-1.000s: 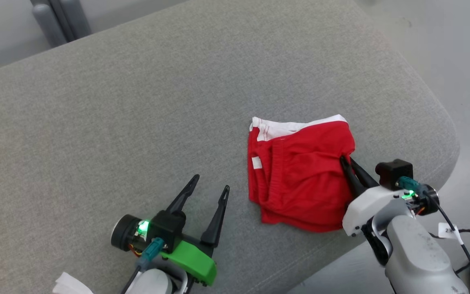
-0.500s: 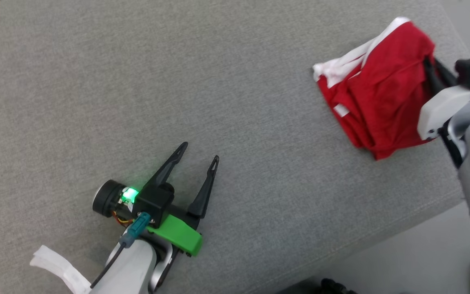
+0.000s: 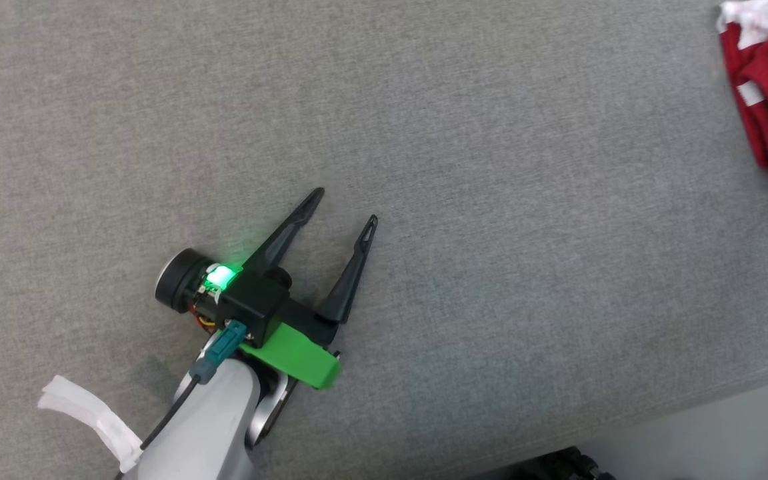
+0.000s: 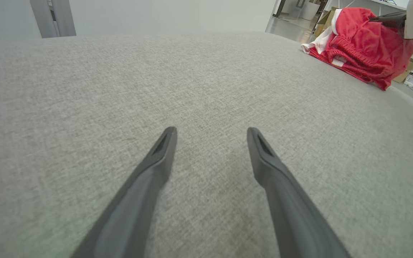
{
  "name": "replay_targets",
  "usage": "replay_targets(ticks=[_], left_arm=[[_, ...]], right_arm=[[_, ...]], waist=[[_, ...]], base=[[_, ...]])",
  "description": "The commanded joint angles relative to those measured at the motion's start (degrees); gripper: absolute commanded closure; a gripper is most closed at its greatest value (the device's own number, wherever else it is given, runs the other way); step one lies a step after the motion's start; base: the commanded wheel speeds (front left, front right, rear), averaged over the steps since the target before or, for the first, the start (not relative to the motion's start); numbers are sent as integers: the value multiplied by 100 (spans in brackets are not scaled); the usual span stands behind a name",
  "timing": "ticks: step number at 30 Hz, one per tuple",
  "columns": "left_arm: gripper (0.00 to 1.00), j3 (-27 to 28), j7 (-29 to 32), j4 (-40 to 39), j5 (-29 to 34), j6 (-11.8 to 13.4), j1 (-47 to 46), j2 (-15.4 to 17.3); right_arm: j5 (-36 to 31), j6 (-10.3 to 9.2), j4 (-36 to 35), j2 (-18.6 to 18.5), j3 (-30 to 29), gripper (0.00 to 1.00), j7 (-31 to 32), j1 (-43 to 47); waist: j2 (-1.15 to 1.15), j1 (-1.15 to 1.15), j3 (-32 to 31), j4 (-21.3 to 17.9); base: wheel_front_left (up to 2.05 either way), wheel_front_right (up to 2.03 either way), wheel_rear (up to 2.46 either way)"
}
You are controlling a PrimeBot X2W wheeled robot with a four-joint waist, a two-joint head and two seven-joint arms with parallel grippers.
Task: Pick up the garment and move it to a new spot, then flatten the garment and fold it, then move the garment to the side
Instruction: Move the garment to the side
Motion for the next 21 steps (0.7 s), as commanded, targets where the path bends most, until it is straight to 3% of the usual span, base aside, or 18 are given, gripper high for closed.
replay_targets(ticks=[1, 6, 9, 12, 21], left_arm=[[0, 131, 27, 222, -25, 15, 45, 154], [0, 263, 26, 251, 6, 15, 137, 46], [0, 395, 21, 270, 59, 15, 234, -50], [0, 560, 20, 311, 81, 14, 311, -128], [0, 1556, 15, 519, 193, 45, 738, -388]], right_arm=[[-160, -11, -141, 47, -232, 3, 1, 113], [-627, -11, -674, 461, -898, 0, -135, 267], [-736, -11, -921, 786, -963, 0, -368, 316], [-646, -11, -1103, 1069, -791, 0, -548, 322], [327, -11, -1955, 1876, 470, 0, -662, 909]], waist=[[-1, 0, 22, 57], [-1, 0, -190, 41], [-1, 0, -423, 51], [-1, 0, -639, 69], [-1, 0, -1417, 273]], base=[[0, 0, 0], [0, 0, 0], [0, 0, 0], [0, 0, 0], [0, 0, 0]])
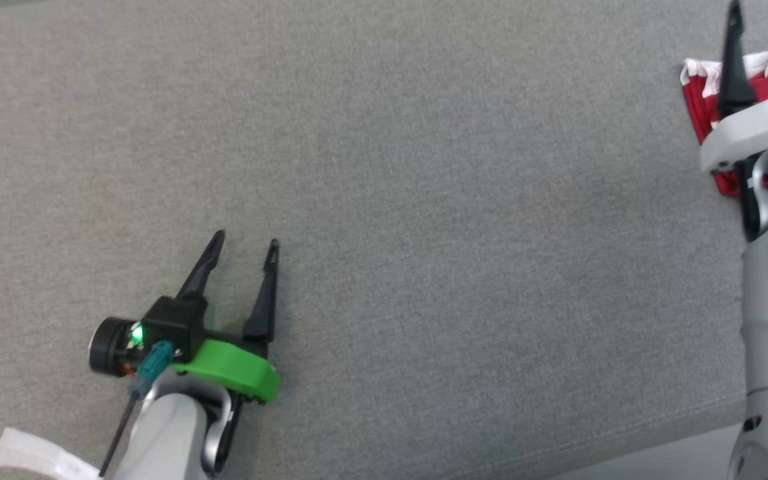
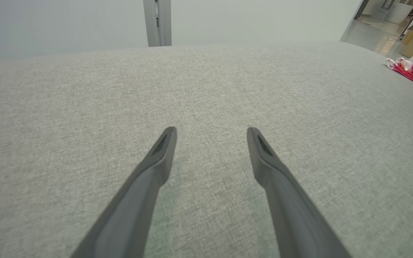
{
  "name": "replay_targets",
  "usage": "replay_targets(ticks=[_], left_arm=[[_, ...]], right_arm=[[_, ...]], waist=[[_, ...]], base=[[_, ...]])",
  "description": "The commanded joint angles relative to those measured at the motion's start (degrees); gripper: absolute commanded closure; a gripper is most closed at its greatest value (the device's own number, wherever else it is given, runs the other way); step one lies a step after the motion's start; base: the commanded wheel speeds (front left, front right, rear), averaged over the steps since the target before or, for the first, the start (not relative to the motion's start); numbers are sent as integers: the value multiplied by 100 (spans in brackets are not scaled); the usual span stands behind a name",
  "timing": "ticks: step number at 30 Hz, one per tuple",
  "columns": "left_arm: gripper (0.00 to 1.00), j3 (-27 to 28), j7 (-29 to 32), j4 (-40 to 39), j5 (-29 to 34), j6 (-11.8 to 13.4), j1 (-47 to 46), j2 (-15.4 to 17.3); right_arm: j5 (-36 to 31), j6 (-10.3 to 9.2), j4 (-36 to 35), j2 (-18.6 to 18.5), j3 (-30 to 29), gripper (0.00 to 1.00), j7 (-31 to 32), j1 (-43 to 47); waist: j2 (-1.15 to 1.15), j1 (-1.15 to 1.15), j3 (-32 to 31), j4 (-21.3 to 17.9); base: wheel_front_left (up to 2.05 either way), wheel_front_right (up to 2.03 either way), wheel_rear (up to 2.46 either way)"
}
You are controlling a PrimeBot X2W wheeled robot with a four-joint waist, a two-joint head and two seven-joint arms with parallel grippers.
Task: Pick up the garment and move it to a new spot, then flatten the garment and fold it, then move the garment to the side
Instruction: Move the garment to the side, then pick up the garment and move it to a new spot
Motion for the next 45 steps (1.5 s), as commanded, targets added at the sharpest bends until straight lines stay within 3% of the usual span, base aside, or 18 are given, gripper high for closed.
replay_targets(ticks=[1, 9, 19, 24, 31, 45], left_arm=[[0, 131, 1, 19, 28, 26, 111, -21], [0, 922, 1, 157, 143, 77, 442, -178], [0, 1405, 1, 232, 282, 119, 923, -266], [0, 1472, 1, 131, 344, 111, 1206, -283], [0, 1380, 1, -83, 223, 285, 1580, -290], [0, 1291, 1, -250, 119, 426, 1776, -290]], right_arm=[[150, -11, -91, 33, 93, 0, -21, 204], [986, -11, -379, 258, 884, 0, -23, 1228], [1845, -11, -628, 293, 1554, 0, -23, 2627], [2025, -11, -738, 292, 1718, 0, -23, 3061], [2153, -11, -816, 296, 1805, 0, -24, 3566], [2236, -11, -813, 297, 1869, 0, -24, 3835]], waist=[[0, 0, -389, 157], [0, 0, -941, 465], [0, 0, -1485, 699], [0, 0, -1693, 740], [0, 0, -1997, 814], [0, 0, -2052, 1023]], base=[[0, 0, 0], [0, 0, 0], [0, 0, 0], [0, 0, 0], [0, 0, 0], [0, 0, 0]])
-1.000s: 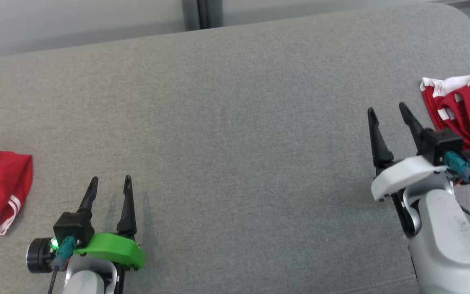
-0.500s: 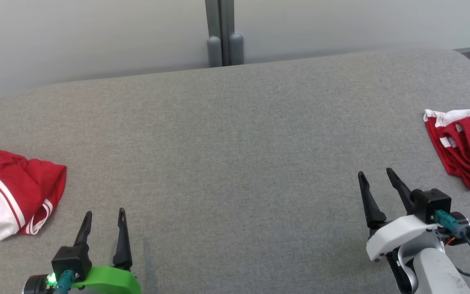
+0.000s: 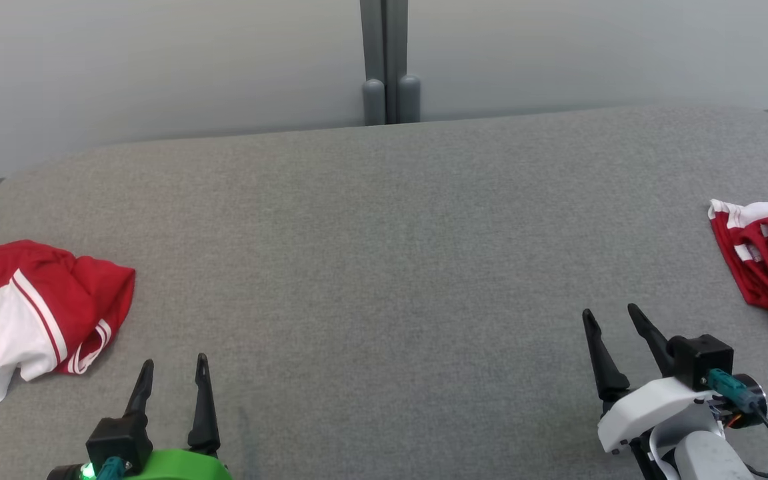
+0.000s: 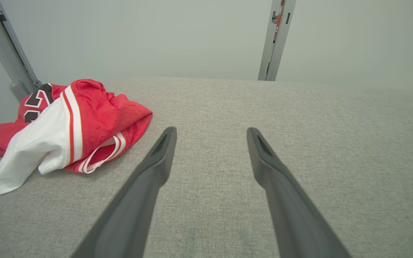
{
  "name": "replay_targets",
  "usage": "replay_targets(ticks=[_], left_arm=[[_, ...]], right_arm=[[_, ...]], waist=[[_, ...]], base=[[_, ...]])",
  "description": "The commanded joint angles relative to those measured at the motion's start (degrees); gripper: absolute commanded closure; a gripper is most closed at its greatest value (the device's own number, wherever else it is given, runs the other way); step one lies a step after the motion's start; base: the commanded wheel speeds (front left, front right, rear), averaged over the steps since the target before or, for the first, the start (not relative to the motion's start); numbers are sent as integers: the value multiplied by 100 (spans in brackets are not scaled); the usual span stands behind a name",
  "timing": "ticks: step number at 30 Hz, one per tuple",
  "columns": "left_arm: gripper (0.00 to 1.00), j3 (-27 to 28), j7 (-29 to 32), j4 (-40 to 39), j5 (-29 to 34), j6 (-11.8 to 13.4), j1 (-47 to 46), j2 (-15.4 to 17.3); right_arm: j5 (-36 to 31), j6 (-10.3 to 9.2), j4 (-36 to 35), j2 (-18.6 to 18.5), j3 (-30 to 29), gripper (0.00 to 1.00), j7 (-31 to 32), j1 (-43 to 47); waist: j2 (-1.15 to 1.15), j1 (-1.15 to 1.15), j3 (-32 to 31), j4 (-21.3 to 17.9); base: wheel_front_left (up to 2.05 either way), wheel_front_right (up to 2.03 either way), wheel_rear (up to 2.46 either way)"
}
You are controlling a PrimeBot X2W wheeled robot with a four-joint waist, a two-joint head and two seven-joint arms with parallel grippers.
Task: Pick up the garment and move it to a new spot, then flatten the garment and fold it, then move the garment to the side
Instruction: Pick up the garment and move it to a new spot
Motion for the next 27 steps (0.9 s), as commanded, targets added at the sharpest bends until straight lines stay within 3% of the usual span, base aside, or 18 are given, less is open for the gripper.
replay_targets(ticks=[1, 7, 19, 27], left_arm=[[0, 16, 1, 5, 6, 39, 21, 9], [0, 88, 1, 116, -95, 68, -140, 10], [0, 461, 1, 439, -250, 54, -118, 12], [0, 619, 1, 588, -548, -43, -101, 10]], right_arm=[[-18, -11, -7, -19, 41, 0, -23, 7], [17, -11, -23, -19, 272, 0, -23, -89], [217, -11, 132, -21, 817, 0, -19, -338], [288, -11, 271, -22, 977, 0, -18, -486]], waist=[[0, 0, 33, 80], [0, 0, 189, 563], [0, 0, 413, 1963], [0, 0, 515, 2374]], base=[[0, 0, 0], [0, 0, 0], [0, 0, 0], [0, 0, 0]])
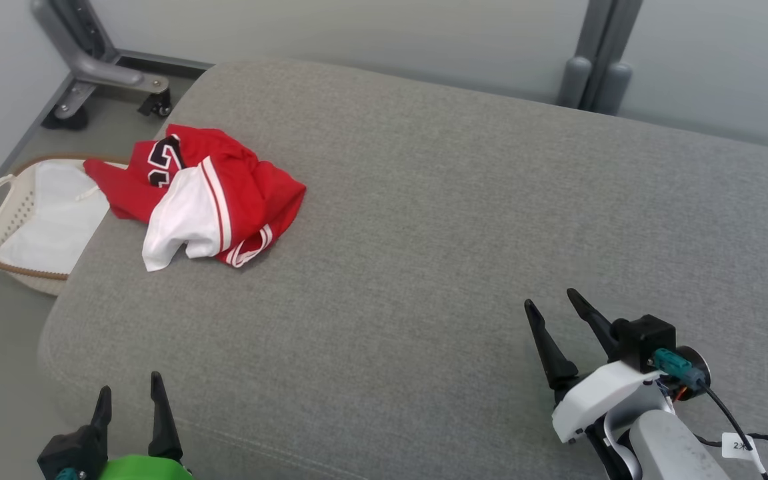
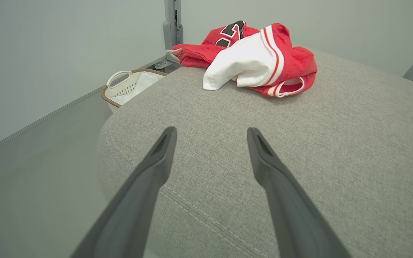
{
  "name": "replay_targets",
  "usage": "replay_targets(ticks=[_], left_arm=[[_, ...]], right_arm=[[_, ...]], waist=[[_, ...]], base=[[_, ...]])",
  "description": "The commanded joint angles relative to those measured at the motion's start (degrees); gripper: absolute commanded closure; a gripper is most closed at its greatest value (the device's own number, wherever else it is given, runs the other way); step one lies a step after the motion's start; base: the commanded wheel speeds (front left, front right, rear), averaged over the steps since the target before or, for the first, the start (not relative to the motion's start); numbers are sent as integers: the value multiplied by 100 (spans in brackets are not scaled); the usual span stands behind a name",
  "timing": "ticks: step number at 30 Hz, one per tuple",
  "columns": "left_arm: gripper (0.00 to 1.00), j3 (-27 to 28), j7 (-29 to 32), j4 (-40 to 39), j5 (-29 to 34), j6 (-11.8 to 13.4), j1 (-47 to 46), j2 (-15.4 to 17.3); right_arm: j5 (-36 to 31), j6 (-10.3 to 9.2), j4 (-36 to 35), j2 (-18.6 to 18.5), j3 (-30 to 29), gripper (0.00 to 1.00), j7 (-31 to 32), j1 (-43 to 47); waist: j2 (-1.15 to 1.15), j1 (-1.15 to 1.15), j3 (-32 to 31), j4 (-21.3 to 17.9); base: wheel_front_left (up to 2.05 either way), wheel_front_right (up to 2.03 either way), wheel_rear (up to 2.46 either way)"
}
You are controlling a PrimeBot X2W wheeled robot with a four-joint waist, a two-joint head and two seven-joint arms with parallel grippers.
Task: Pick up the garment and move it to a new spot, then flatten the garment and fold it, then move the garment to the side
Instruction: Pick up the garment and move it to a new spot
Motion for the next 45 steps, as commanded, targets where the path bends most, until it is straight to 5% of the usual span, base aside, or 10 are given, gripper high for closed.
replay_targets(ticks=[1, 16, 29, 39, 40, 41, 45], left_arm=[[0, -11, 1, 5, -63, -62, 2, 11], [0, 241, 1, 896, -527, -389, -1914, 282], [0, -1599, 0, 1668, -2381, -391, -3704, 2081], [0, -2507, 239, 2903, -3222, -381, -4274, 2424], [45, -2499, 214, 3039, -3228, -381, -4313, 2374], [100, -2546, 172, 3195, -3158, -381, -4324, 2338], [100, -2545, 36, 3408, -3028, -380, -4367, 2316]], right_arm=[[10, -11, 31, -27, 29, 0, -11, -60], [-459, -11, -134, -28, -101, 0, -11, -746], [-497, -11, -444, -27, -210, 0, -10, -1141], [-541, -11, -456, -45, -357, 0, -2, -1111], [-533, -11, -447, -46, -365, 0, -2, -1093], [-510, -11, -439, -48, -375, 0, -2, -1076], [-479, -11, -436, -42, -393, 0, -1, -1045]], waist=[[0, 0, 159, 249], [0, 0, 1407, -404], [0, 0, 2191, -1006], [0, 0, 2300, -1271], [0, 0, 2291, -1280], [0, 0, 2271, -1292], [0, 0, 2182, -1330]], base=[[0, 0, 0], [0, 0, 0], [0, 0, 0], [0, 0, 0], [0, 0, 0], [0, 0, 0], [0, 0, 0]])
